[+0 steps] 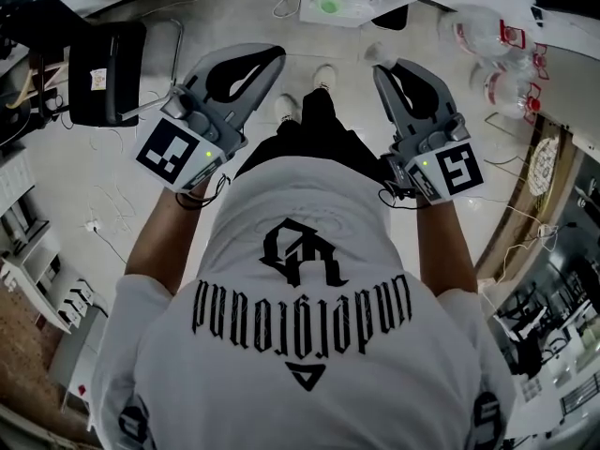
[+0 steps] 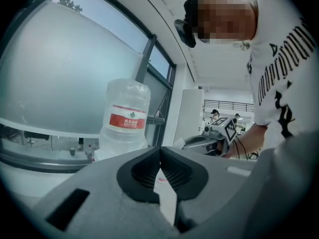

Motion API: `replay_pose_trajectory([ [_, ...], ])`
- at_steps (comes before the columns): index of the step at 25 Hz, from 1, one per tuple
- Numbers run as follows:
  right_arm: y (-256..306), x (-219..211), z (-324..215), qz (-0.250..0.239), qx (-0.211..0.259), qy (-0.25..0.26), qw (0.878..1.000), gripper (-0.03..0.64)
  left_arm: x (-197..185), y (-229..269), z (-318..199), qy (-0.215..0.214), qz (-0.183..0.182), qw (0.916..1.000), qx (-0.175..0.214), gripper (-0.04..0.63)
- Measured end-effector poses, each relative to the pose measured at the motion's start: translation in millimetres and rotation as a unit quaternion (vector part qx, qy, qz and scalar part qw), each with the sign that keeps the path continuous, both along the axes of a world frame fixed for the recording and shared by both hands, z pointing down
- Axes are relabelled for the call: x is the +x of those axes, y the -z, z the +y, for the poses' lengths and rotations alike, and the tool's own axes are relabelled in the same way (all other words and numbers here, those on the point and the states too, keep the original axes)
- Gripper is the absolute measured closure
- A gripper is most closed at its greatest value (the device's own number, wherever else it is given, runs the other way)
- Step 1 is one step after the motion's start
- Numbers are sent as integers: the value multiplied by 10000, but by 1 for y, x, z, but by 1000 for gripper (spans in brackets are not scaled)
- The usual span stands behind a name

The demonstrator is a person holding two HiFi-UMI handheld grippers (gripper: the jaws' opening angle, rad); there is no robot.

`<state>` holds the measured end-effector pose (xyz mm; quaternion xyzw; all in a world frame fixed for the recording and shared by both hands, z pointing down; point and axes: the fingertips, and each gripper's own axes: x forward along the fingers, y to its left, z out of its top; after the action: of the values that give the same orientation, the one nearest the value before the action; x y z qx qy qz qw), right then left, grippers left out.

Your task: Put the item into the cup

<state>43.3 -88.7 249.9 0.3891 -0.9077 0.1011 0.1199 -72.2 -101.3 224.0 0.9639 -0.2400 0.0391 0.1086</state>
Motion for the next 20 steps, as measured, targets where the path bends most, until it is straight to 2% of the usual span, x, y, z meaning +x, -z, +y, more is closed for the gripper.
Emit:
replay_pose_trajectory([
  [11,-55,5,-40,12,-313,123,9994,569,14,-53,-36,1,-206,9993,-309,581],
  [16,-85,9,-56,63,-477,168,9987,569,23,-89,-47,-96,-583,9978,-303,581],
  [20,-112,8,-63,81,-703,183,9973,569,27,-117,-53,-112,-577,9968,-550,580],
])
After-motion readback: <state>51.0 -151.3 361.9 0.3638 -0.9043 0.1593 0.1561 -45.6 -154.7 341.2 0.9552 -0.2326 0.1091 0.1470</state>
